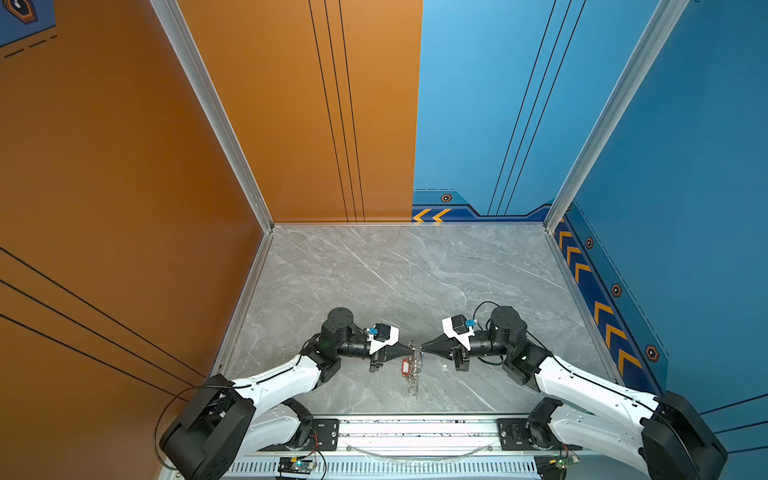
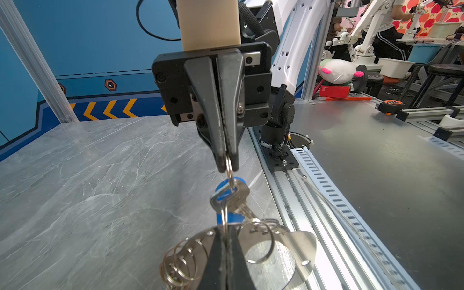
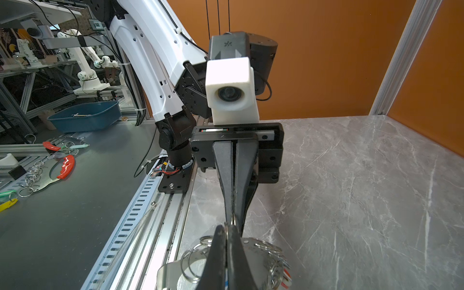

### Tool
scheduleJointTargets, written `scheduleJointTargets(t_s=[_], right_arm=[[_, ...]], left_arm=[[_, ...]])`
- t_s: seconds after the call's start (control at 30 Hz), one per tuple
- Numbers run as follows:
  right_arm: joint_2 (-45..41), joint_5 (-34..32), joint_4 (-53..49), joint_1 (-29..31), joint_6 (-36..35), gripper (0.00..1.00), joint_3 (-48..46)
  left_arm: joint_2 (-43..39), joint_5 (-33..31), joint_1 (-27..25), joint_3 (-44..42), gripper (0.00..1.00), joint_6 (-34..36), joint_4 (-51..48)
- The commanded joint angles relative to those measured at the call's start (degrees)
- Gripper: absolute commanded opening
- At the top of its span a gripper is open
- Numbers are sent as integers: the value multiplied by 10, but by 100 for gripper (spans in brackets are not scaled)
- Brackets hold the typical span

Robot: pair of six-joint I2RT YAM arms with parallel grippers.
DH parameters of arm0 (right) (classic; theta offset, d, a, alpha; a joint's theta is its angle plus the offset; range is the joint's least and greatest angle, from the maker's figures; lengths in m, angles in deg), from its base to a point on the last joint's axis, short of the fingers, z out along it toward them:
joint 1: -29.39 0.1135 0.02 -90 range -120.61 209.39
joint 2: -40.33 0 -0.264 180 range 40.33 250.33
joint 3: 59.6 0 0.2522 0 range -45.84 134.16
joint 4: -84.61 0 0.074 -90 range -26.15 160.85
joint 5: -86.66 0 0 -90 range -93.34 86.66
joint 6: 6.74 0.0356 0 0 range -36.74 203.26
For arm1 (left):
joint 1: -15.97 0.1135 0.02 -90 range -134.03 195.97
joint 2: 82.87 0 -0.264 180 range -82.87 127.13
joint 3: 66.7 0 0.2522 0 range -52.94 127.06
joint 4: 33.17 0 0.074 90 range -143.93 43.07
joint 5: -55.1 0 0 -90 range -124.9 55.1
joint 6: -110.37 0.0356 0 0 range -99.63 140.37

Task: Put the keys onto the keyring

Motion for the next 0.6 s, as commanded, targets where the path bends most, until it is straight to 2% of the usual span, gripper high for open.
scheduleJointTargets(t_s=[0.0,0.57], right_arm=[[-6,0,-12,-2,-10,0,-3],[8,-12,-29,0,-21,0,9]], left_arm=[[8,20,3,1,0,0,-9],[9,19,2,3,0,-1,-9]])
